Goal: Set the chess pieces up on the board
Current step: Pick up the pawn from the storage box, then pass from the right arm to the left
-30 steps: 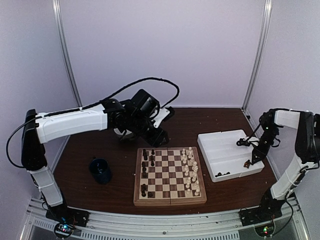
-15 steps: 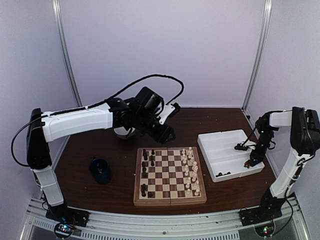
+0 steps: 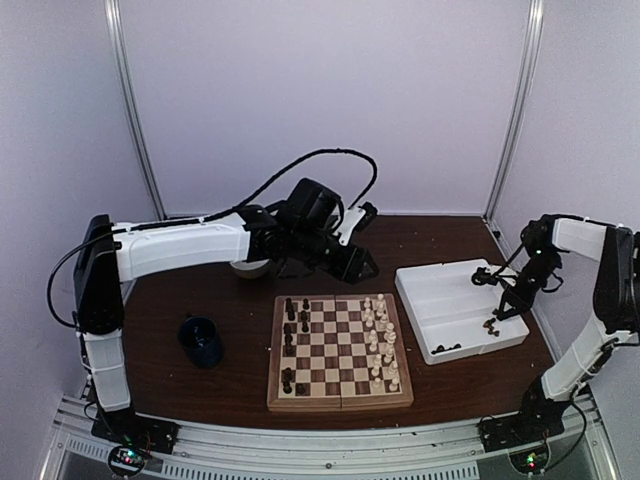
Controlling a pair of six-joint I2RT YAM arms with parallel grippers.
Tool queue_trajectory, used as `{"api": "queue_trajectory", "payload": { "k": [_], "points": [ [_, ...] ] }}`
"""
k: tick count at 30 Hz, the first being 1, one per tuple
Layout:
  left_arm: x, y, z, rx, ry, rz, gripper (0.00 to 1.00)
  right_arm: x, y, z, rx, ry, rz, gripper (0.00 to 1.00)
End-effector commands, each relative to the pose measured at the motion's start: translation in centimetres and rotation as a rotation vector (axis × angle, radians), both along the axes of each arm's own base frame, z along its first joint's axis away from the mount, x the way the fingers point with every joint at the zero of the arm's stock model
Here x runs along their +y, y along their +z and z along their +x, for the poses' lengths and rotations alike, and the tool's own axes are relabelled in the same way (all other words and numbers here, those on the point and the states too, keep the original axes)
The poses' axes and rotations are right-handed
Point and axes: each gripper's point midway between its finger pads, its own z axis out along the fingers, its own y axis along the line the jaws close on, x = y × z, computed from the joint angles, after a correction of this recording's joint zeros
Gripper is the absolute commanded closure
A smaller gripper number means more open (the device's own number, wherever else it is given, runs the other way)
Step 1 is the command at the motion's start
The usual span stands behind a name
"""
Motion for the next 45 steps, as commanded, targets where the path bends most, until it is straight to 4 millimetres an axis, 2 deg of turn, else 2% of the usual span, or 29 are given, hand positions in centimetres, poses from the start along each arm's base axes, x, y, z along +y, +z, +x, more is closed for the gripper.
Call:
{"api": "queue_trajectory", "payload": {
  "k": [1, 5, 10, 15, 18, 23, 31, 35, 39, 41, 45],
  "points": [
    [-3.8, 2.9, 0.0, 0.055, -0.037, -0.201, 0.53, 3.1, 3.7, -0.3, -0.052, -0.023, 0.139, 0.91],
    [-6.5, 2.4, -1.1, 0.107, -0.082, -0.242, 0.53, 5.4, 6.2, -0.6, -0.097, 0.002, 0.223, 0.91],
    [-9.7, 2.2, -3.4, 0.177, -0.162, -0.269, 0.53, 9.0, 9.7, -1.7, -0.178, 0.104, 0.297, 0.90],
    [-11.1, 1.3, -4.2, 0.344, -0.159, -0.321, 0.52, 12.8, 12.2, -2.2, -0.253, 0.232, 0.294, 0.90],
    [-11.8, 1.3, -4.8, 0.431, -0.175, -0.348, 0.51, 15.0, 12.8, -2.2, -0.289, 0.315, 0.248, 0.90],
    [-12.3, 1.5, -5.4, 0.510, -0.189, -0.378, 0.51, 17.5, 13.6, -1.5, -0.338, 0.389, 0.191, 0.90],
    [-12.3, 1.3, -6.1, 0.575, -0.206, -0.392, 0.57, 19.3, 14.2, -1.0, -0.373, 0.435, 0.155, 0.90],
    [-12.5, 1.9, -6.0, 0.566, -0.219, -0.422, 0.73, 19.6, 14.4, -1.2, -0.383, 0.438, 0.150, 0.90],
    [-12.5, 1.8, -6.1, 0.577, -0.225, -0.432, 0.81, 19.7, 14.8, -1.4, -0.396, 0.438, 0.153, 0.89],
    [-12.6, 1.7, -6.1, 0.584, -0.223, -0.432, 0.82, 19.7, 15.2, -1.3, -0.409, 0.432, 0.156, 0.89],
    [-12.5, 1.5, -6.1, 0.588, -0.217, -0.426, 0.75, 19.8, 15.5, -1.4, -0.415, 0.425, 0.160, 0.89]
  ]
}}
